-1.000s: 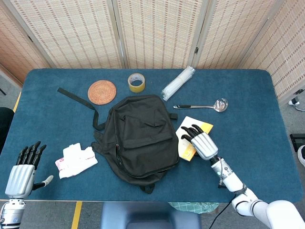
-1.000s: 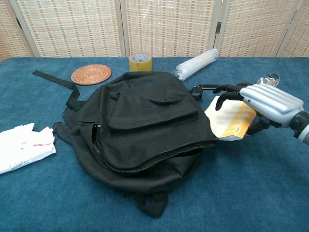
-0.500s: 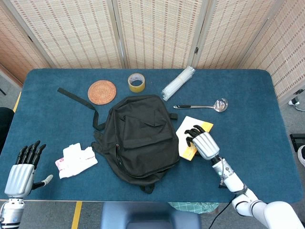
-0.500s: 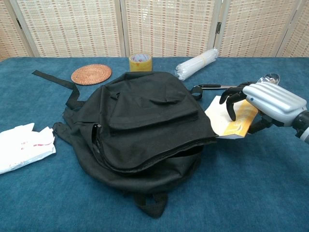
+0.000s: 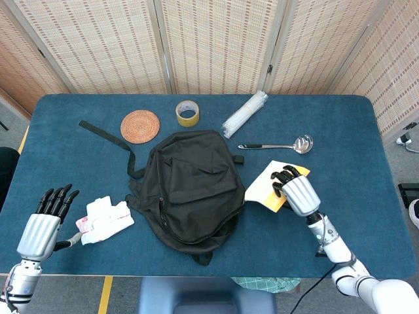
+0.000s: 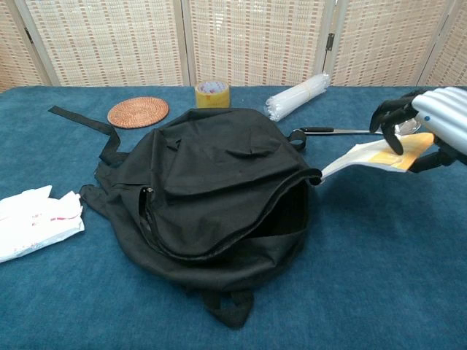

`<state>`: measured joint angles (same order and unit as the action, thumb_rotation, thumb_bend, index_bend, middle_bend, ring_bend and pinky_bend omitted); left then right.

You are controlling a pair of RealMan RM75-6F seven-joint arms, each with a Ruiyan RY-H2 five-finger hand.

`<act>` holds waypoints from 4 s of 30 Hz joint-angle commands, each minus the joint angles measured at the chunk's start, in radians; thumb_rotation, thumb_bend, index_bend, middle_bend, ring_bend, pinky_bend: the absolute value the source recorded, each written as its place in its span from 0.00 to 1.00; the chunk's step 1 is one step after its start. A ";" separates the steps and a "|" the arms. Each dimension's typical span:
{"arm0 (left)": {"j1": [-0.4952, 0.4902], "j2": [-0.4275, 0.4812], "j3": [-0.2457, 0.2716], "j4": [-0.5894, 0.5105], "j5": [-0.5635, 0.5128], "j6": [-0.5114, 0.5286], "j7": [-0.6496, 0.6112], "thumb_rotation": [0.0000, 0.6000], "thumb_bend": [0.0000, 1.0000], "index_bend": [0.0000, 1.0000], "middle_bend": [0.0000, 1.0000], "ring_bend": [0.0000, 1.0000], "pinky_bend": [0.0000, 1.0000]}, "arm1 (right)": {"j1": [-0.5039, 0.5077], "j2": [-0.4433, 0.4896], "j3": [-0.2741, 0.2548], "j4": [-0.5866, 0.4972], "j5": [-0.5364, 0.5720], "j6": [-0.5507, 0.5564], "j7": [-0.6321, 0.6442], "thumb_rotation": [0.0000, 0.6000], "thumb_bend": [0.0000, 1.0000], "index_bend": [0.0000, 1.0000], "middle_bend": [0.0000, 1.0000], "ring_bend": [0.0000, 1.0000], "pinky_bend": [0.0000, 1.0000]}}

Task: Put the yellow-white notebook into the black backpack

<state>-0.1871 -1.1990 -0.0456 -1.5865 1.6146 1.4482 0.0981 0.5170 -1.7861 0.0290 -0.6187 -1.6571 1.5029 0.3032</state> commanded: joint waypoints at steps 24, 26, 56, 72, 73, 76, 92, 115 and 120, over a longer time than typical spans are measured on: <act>-0.461 -0.064 -0.041 -0.087 0.077 -0.527 -0.101 1.00 0.20 0.16 0.07 0.09 0.00 | -0.097 0.483 0.097 -0.626 -0.072 0.316 -0.358 1.00 0.55 0.78 0.45 0.43 0.28; -0.492 -0.095 -0.047 -0.081 0.061 -0.566 -0.103 1.00 0.20 0.17 0.08 0.09 0.00 | -0.101 0.489 0.098 -0.636 -0.073 0.309 -0.364 1.00 0.55 0.78 0.45 0.43 0.28; -0.687 -0.416 -0.123 0.094 -0.349 -0.766 0.031 1.00 0.21 0.30 0.10 0.11 0.00 | -0.127 0.450 0.112 -0.573 -0.063 0.254 -0.317 1.00 0.55 0.79 0.45 0.43 0.28; -0.672 -0.436 -0.137 0.122 -0.428 -0.742 -0.100 1.00 0.41 0.54 0.21 0.20 0.00 | -0.134 0.439 0.115 -0.567 -0.073 0.257 -0.302 1.00 0.55 0.79 0.45 0.43 0.28; -0.670 -0.450 -0.143 0.135 -0.440 -0.742 -0.123 1.00 0.42 0.56 0.23 0.21 0.00 | -0.135 0.439 0.115 -0.568 -0.075 0.260 -0.302 1.00 0.55 0.79 0.45 0.43 0.28; -0.663 -0.481 -0.156 0.165 -0.460 -0.732 -0.167 1.00 0.46 0.63 0.29 0.26 0.03 | -0.137 0.438 0.113 -0.572 -0.081 0.263 -0.300 1.00 0.55 0.79 0.45 0.43 0.28; -0.657 -0.401 -0.242 0.133 -0.434 -0.613 -0.171 1.00 0.49 0.67 0.36 0.32 0.06 | -0.120 0.445 0.032 -0.685 -0.255 0.305 -0.202 1.00 0.55 0.80 0.46 0.43 0.29; -0.790 -0.354 -0.293 0.260 -0.352 -0.525 0.074 1.00 0.49 0.64 0.36 0.30 0.02 | 0.090 0.343 -0.022 -0.788 -0.492 0.054 -0.202 1.00 0.55 0.82 0.47 0.45 0.33; -0.800 -0.353 -0.293 0.260 -0.376 -0.530 0.091 1.00 0.49 0.64 0.36 0.30 0.01 | 0.159 0.280 -0.009 -0.733 -0.472 -0.059 -0.212 1.00 0.56 0.82 0.47 0.45 0.34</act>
<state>-0.9849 -1.5529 -0.3388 -1.3263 1.2424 0.9197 0.1863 0.6415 -1.4724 0.0114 -1.3810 -2.1386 1.4869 0.0993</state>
